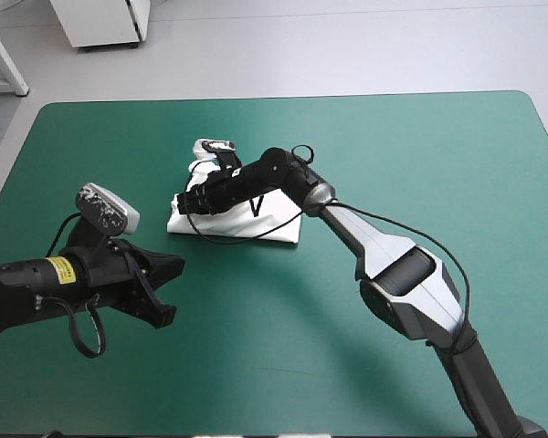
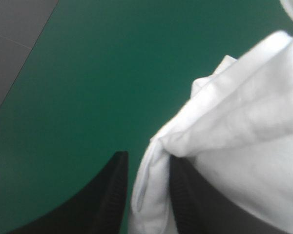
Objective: Fold the cloth
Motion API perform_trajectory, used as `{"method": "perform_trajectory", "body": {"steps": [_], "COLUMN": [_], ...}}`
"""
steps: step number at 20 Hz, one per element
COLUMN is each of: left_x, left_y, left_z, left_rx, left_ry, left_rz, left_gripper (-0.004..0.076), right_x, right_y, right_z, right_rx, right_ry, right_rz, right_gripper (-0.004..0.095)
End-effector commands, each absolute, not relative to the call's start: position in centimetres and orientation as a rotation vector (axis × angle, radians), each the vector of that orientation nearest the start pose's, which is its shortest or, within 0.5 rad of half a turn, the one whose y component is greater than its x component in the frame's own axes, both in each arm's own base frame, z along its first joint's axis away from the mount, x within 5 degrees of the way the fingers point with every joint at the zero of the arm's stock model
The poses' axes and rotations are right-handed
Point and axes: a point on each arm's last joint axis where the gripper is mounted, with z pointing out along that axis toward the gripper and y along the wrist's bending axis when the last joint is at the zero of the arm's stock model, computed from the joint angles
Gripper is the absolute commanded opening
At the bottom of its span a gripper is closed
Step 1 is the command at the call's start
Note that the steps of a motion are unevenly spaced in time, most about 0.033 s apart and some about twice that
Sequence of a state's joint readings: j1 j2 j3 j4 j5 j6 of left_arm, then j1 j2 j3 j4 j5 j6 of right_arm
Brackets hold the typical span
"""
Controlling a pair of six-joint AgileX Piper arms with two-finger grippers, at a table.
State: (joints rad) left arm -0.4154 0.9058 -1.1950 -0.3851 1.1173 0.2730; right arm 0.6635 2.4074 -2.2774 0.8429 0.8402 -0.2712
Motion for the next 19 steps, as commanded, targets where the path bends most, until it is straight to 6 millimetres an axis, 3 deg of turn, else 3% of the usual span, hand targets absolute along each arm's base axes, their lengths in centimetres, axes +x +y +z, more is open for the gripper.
{"method": "perform_trajectory", "body": {"steps": [1, 6, 14, 17, 19], "left_x": [12.4, 12.8, 12.8, 12.8, 12.7], "left_y": [-9.0, -9.2, -9.2, -9.2, -9.2], "left_z": [43.7, 43.6, 43.6, 43.6, 43.5], "left_rx": [0.713, 0.704, 0.701, 0.704, 0.711], "left_ry": [2.090, 2.097, 2.093, 2.098, 2.108], "left_rz": [-0.607, -0.609, -0.612, -0.612, -0.613], "left_gripper": [-0.0009, -0.0009, -0.0009, -0.0009, -0.0009], "right_x": [38.6, 38.0, 40.0, 40.5, 40.3], "right_y": [36.8, 33.8, 27.2, 24.7, 23.1], "right_z": [31.4, 35.0, 39.6, 40.1, 38.7], "right_rx": [-0.696, -0.843, -0.627, -0.564, -0.536], "right_ry": [2.185, 2.306, 2.280, 2.313, 2.409], "right_rz": [1.270, 0.878, 0.755, 0.690, 0.662], "right_gripper": [0.0540, 0.0467, 0.0467, 0.0467, 0.0467]}}
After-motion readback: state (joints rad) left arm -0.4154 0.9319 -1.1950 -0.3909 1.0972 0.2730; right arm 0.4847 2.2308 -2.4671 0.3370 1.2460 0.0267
